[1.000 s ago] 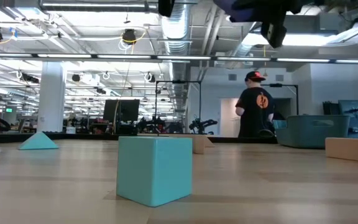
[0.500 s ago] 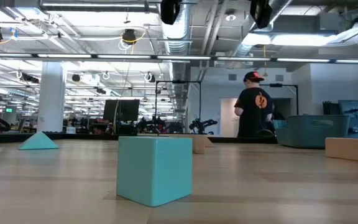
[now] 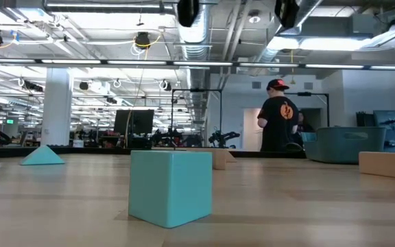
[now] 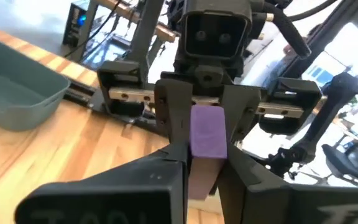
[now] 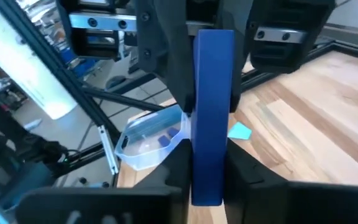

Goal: Sort & place blocks by color
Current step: Put the top purple block into the transparent bin

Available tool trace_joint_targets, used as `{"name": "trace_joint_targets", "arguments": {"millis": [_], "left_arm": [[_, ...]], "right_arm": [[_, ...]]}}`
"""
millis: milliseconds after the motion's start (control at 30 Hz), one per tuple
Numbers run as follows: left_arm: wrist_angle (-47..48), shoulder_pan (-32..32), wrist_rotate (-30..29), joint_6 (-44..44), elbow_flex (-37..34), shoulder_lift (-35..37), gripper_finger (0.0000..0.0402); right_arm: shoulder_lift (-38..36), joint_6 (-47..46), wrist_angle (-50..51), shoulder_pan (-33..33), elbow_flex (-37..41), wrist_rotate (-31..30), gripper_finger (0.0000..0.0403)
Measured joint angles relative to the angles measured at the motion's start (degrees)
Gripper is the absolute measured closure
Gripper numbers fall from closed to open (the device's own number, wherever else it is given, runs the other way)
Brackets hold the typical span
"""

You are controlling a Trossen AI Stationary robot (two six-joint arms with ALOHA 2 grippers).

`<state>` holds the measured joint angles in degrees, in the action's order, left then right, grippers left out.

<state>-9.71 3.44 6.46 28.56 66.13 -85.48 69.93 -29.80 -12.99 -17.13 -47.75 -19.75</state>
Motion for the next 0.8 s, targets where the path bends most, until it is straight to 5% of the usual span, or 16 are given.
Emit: {"name": "trace_joint_targets", "arguments": {"millis": [267, 500, 800], "left_arm": [[33.43, 6.42, -5.63, -3.15, 0.04, 13.55, 0.0378], [55.46, 21.1, -12.98, 2.07, 0.02, 21.22, 0.0366], [58.32, 39.08, -15.58, 10.04, -10.93, 25.55, 0.0366]], "right_arm": [[8.21, -11.49, -2.48, 0.39, 0.12, -4.96, 0.0224], [23.75, -22.84, -22.47, 0.3, -1.4, -6.37, 0.0221], [42.26, -25.85, -21.36, 0.28, -21.41, -6.31, 0.0263]]}}
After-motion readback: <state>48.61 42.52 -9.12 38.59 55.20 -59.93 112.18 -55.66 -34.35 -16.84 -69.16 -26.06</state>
